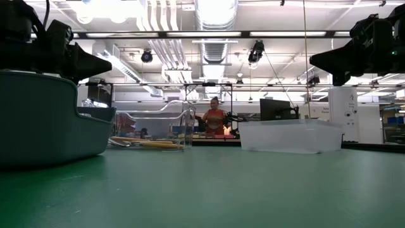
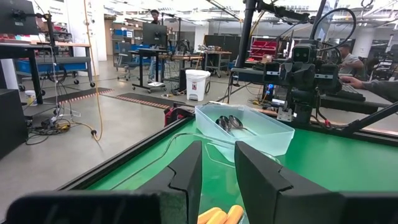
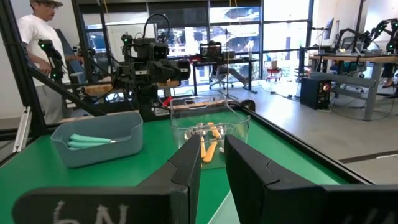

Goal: Sort silverware by color (type)
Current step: Return to Home Position

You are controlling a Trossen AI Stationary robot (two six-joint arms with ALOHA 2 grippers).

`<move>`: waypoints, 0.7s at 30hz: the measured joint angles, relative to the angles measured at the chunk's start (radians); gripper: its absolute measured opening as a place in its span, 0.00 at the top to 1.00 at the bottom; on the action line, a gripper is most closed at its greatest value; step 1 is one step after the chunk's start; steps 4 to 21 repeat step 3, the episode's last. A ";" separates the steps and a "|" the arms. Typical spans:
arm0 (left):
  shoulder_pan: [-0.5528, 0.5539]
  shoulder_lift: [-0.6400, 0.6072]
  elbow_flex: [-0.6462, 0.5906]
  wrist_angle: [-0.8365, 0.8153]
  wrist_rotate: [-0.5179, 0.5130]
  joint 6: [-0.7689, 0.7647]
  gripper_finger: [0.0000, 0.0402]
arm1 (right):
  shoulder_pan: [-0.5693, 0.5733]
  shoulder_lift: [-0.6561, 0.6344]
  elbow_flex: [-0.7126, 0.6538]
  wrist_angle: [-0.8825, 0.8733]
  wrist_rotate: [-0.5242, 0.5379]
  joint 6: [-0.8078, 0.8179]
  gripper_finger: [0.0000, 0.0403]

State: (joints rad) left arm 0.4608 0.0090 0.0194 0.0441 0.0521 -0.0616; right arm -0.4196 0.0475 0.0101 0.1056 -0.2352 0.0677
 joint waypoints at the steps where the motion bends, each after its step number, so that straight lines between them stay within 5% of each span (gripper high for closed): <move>1: 0.000 0.000 0.000 0.000 0.000 0.000 0.81 | 0.000 0.000 0.000 0.000 0.000 0.000 0.84; 21: 0.000 0.000 0.000 0.000 0.000 0.000 0.81 | 0.000 0.000 0.000 0.000 0.000 0.000 0.84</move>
